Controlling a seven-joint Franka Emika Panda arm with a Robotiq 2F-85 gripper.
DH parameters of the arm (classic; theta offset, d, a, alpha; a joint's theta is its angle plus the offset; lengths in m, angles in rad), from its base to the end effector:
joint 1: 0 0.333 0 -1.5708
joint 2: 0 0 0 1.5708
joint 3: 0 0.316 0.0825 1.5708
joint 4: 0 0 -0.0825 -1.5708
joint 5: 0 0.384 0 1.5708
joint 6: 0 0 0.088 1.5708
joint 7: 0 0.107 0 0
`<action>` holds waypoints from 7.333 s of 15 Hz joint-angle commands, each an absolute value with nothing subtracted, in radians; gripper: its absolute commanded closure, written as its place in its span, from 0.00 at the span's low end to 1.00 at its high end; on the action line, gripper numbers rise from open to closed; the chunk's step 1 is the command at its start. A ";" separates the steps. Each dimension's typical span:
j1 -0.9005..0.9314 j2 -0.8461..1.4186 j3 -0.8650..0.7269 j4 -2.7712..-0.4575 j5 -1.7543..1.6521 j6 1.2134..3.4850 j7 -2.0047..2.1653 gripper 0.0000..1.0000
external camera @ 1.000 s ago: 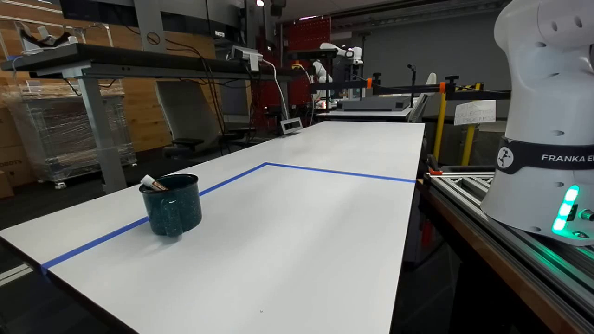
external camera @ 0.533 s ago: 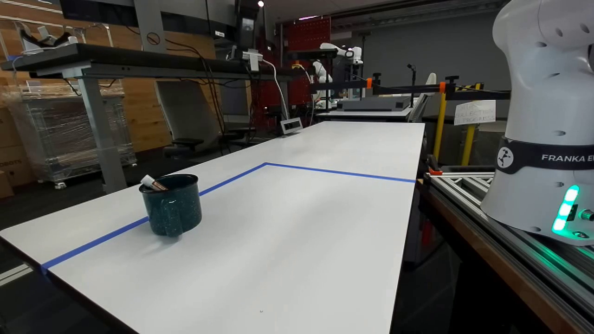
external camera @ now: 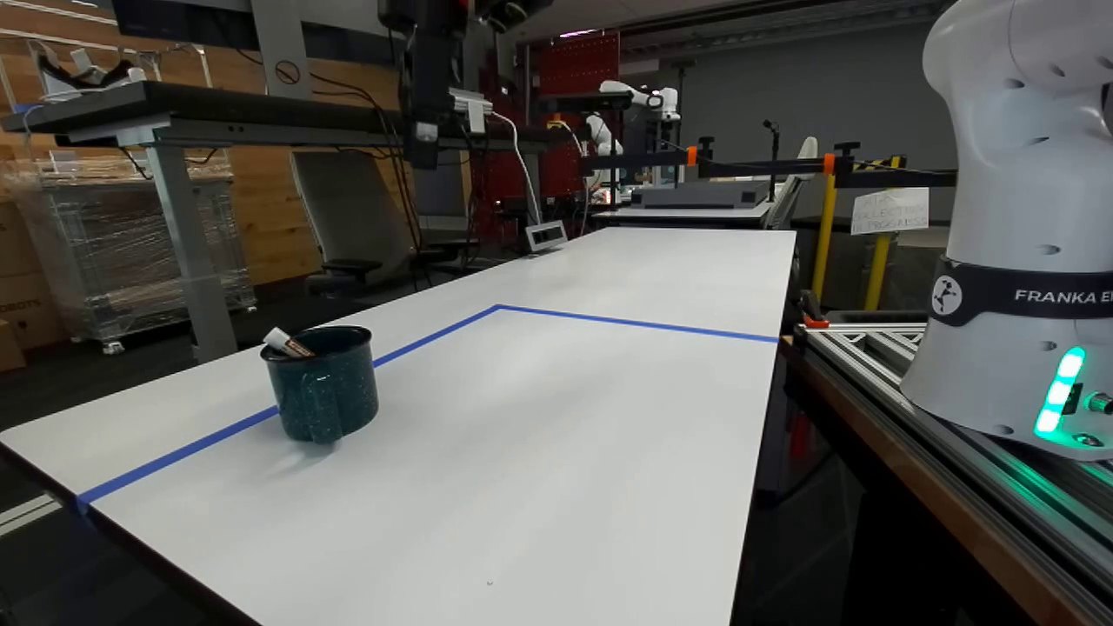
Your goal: Remove the marker from the mug
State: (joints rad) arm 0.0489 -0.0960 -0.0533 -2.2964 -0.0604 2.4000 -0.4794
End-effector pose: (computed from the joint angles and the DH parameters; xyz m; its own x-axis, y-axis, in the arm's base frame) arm 0.5183 -0.0030 0.4085 0.8546 0.4956 0.1549 0.4797 -0.8678 0.1298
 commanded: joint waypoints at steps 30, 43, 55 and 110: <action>-0.059 0.429 0.090 -1.914 0.037 2.507 -0.498 0.42; -0.062 0.472 0.092 -1.921 0.035 2.606 -0.423 0.52; -0.078 0.514 0.097 -1.929 0.031 2.714 -0.382 0.56; -0.138 0.327 -0.036 -2.254 0.097 2.570 -0.229 0.95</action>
State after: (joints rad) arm -0.1378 0.2894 -0.0417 -2.2550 0.0970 2.5171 -0.2226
